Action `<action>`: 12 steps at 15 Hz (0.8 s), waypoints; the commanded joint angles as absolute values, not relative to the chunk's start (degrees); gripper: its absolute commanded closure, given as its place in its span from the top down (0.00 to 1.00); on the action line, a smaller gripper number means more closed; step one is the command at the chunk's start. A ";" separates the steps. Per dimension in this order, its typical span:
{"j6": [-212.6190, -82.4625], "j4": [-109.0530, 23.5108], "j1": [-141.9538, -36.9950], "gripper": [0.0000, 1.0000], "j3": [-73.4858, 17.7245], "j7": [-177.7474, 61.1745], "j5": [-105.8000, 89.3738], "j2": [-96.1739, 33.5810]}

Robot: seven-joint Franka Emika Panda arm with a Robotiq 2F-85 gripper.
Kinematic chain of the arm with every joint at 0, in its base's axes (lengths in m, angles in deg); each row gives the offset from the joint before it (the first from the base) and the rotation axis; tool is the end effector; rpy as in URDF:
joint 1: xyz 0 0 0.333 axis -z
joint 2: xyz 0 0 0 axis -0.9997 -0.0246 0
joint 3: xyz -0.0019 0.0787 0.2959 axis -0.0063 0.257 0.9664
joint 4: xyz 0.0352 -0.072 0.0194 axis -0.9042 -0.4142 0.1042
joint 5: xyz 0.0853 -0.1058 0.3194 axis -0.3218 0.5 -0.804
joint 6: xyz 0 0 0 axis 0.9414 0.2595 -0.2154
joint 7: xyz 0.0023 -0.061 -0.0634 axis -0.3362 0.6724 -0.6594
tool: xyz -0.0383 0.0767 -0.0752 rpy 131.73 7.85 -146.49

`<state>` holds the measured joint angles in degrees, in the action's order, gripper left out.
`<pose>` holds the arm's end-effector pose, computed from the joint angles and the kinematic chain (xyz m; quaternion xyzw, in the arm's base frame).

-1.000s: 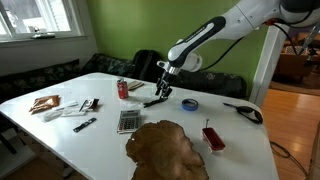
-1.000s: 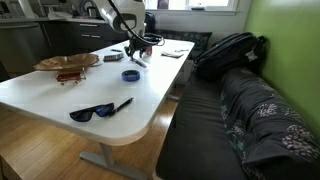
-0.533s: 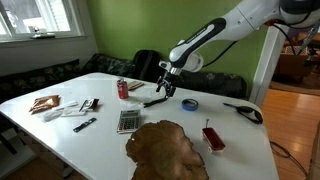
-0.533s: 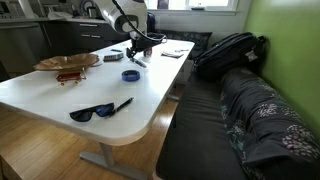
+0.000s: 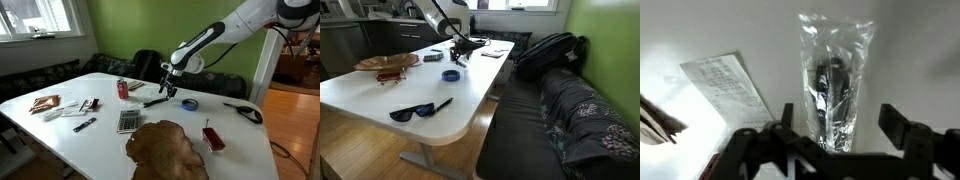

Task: Put the clear plastic on the wooden tray

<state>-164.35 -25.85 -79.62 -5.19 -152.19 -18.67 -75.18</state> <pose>0.7199 0.0527 0.1654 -0.7390 -0.6349 -0.2232 0.0310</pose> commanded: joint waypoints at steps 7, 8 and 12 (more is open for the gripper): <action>-164.61 -23.57 -80.84 0.10 -6.98 -149.14 -17.78 -77.01; -164.71 -23.63 -80.78 0.01 -6.81 -149.22 -17.85 -76.93; -164.66 -23.82 -80.61 0.00 -6.02 -149.38 -18.24 -76.40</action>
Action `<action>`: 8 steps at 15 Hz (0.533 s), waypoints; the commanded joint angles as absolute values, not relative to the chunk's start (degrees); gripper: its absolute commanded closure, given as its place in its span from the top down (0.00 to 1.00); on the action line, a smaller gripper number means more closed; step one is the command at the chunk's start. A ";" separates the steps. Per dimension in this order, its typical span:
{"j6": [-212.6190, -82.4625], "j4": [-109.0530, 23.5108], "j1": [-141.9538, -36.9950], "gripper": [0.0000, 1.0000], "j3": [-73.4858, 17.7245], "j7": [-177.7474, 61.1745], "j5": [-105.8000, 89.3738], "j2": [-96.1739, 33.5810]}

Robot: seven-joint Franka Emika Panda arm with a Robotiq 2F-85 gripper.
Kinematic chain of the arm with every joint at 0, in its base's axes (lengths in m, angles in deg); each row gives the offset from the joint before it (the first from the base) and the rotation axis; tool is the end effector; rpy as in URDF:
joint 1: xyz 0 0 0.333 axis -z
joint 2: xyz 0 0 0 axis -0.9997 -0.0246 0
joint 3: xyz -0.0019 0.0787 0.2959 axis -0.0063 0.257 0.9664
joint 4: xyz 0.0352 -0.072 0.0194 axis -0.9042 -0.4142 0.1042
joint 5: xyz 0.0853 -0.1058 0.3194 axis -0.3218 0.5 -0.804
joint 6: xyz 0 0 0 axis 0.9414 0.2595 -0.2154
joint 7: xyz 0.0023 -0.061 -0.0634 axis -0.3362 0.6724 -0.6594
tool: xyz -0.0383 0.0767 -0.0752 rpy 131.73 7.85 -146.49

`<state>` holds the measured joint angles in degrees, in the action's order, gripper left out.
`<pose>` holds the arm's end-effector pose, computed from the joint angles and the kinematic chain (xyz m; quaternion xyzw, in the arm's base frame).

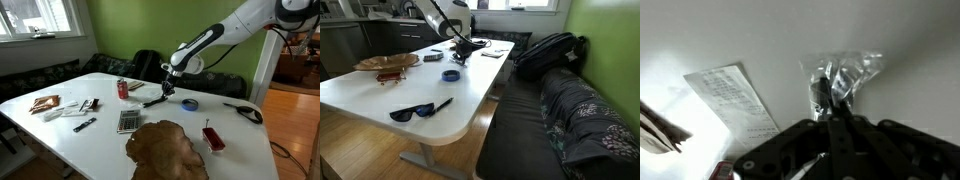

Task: Put the clear plastic on the wooden tray

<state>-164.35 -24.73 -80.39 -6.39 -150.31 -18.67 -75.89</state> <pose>0.7223 0.0501 0.1616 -0.7498 -0.6237 -0.2191 0.0272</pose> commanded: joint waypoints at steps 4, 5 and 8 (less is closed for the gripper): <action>-162.50 -25.72 -78.30 0.00 0.04 -151.56 -21.15 -73.56; -163.59 -26.57 -77.63 0.00 2.10 -152.80 -21.81 -72.57; -166.80 -28.03 -76.54 0.00 6.40 -155.96 -23.20 -69.82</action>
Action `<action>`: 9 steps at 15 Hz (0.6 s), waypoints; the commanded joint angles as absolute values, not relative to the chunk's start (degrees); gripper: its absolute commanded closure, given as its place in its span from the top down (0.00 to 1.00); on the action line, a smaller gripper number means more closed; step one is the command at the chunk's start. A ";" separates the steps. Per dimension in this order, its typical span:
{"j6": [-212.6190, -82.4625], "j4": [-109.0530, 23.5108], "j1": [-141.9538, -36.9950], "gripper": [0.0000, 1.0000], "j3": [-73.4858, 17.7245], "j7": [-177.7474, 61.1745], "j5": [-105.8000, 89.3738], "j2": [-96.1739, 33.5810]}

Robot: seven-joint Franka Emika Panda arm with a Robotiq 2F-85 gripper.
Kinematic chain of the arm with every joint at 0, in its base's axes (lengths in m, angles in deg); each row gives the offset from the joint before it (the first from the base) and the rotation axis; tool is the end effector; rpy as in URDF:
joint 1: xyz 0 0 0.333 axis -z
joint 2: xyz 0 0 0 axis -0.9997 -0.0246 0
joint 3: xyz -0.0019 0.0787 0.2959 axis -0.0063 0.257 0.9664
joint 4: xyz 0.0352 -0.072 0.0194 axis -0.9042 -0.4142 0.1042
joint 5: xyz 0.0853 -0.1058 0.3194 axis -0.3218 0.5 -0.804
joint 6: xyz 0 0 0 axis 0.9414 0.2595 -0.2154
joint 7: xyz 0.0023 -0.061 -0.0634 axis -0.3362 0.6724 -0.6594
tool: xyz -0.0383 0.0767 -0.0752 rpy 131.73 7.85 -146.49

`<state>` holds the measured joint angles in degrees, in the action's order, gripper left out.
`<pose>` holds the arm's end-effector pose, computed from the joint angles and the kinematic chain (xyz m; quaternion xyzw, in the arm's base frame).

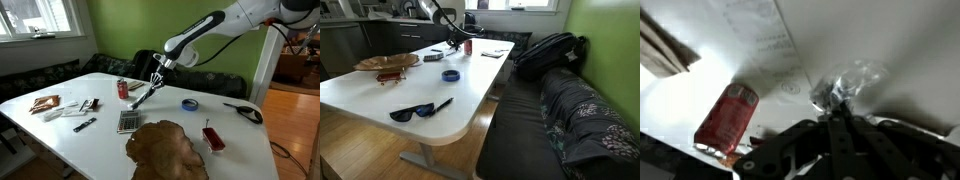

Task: Put the clear plastic on the wooden tray

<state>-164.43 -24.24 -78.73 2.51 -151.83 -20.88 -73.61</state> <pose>0.7294 0.1020 0.2183 -0.7237 -0.6230 -0.2897 0.0649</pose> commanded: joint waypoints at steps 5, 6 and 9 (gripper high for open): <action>-164.03 -30.58 -72.52 0.00 14.22 -159.72 -28.92 -65.06; -159.34 -31.53 -70.81 0.00 16.07 -159.71 -30.93 -63.82; -149.28 -34.76 -67.45 0.00 17.68 -159.28 -36.63 -59.75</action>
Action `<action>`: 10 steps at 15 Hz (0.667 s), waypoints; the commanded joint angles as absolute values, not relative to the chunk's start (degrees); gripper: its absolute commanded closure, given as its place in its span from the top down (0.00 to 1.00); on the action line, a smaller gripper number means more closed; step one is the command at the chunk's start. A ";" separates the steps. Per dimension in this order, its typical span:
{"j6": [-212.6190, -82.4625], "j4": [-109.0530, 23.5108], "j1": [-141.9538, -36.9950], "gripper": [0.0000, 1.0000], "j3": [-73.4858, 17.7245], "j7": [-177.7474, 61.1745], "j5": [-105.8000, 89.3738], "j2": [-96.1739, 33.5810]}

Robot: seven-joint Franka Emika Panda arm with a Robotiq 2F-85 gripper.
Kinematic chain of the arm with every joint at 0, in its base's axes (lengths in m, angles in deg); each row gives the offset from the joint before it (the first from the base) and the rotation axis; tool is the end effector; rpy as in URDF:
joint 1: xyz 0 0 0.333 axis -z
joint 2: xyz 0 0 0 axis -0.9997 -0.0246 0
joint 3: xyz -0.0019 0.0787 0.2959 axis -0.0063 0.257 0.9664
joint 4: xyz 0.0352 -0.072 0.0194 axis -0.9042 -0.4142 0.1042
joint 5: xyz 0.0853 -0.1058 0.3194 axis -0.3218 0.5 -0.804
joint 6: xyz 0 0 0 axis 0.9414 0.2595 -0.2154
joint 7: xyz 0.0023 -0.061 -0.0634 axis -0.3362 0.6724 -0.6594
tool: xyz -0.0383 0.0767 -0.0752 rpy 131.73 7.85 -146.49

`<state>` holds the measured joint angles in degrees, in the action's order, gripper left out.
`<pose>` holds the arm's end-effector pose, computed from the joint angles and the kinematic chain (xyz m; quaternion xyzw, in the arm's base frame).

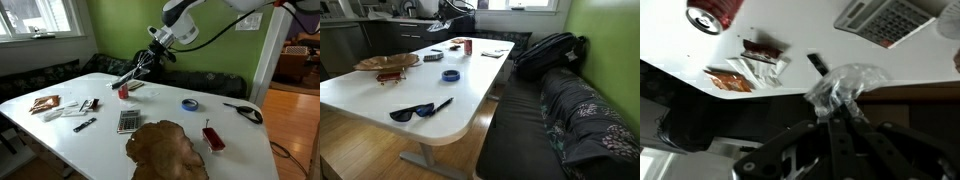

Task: Put the clear plastic on the wooden tray

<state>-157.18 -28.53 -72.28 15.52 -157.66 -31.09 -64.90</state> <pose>0.7109 0.1453 0.3297 -0.6713 -0.6235 -0.3653 0.1651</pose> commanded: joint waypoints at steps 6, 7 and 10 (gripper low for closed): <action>-121.74 -40.36 -63.91 0.00 7.87 -156.40 -44.80 -48.85; -125.37 -35.99 -68.14 0.01 5.69 -158.75 -45.73 -51.74; -120.14 -37.38 -68.22 0.01 2.07 -158.63 -47.42 -49.04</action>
<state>-121.82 -37.87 -63.45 8.55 -156.64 -43.45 -50.68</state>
